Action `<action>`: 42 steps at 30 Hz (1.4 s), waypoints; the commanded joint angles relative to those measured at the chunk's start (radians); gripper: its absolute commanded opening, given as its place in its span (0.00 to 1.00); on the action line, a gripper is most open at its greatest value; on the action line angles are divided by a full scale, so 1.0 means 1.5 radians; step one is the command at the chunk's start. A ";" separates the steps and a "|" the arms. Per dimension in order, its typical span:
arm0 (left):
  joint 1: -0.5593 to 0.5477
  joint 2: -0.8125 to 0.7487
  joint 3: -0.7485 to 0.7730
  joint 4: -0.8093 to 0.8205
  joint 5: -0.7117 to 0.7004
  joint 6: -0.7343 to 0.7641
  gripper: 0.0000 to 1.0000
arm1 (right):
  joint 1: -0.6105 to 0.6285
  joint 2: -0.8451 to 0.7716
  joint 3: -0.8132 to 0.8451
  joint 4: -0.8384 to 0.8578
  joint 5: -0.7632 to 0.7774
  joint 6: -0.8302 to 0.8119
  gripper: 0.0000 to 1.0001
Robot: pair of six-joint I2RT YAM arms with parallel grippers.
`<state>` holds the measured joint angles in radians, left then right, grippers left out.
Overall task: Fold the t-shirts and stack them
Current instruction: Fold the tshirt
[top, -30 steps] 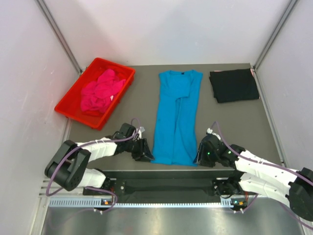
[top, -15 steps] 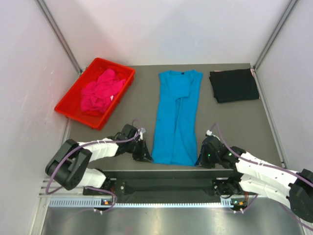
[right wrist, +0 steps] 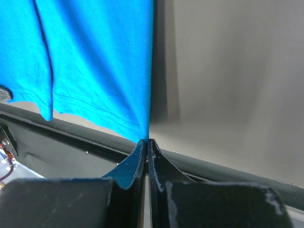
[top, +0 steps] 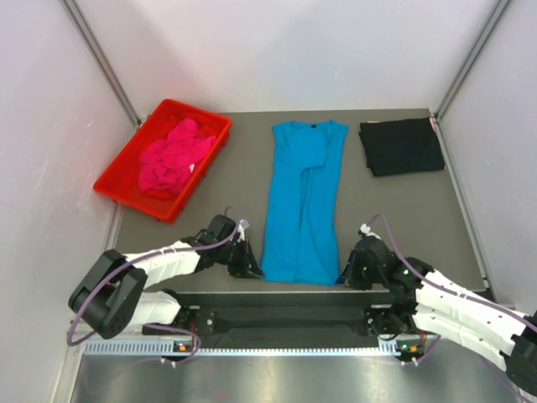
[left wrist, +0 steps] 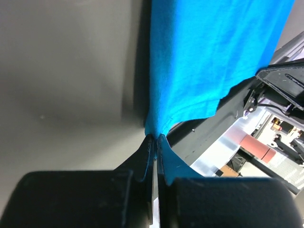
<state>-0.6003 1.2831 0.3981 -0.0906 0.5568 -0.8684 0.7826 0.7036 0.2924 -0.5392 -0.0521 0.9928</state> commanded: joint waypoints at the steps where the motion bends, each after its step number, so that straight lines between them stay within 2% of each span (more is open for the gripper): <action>1: -0.012 -0.019 -0.008 -0.008 -0.008 -0.029 0.00 | -0.001 -0.025 -0.010 -0.025 0.004 0.012 0.00; 13: -0.047 -0.055 -0.019 -0.009 -0.030 -0.078 0.00 | 0.005 -0.074 -0.013 -0.038 0.002 0.014 0.00; 24: -0.045 -0.042 0.011 -0.002 -0.023 -0.096 0.00 | 0.005 -0.077 0.023 -0.042 0.025 -0.003 0.00; 31: -0.031 -0.011 0.059 -0.007 -0.015 -0.093 0.00 | 0.004 -0.031 0.066 -0.026 0.063 -0.024 0.00; 38: 0.019 0.036 0.159 -0.044 0.009 -0.050 0.00 | -0.013 0.077 0.165 -0.036 0.102 -0.079 0.00; 42: 0.066 0.083 0.233 -0.076 0.018 -0.009 0.00 | -0.076 0.139 0.225 -0.031 0.105 -0.137 0.00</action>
<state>-0.5472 1.3693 0.6548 -0.1730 0.5571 -0.9455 0.7338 0.8631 0.5381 -0.5961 0.0647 0.8761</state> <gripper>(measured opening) 0.026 0.008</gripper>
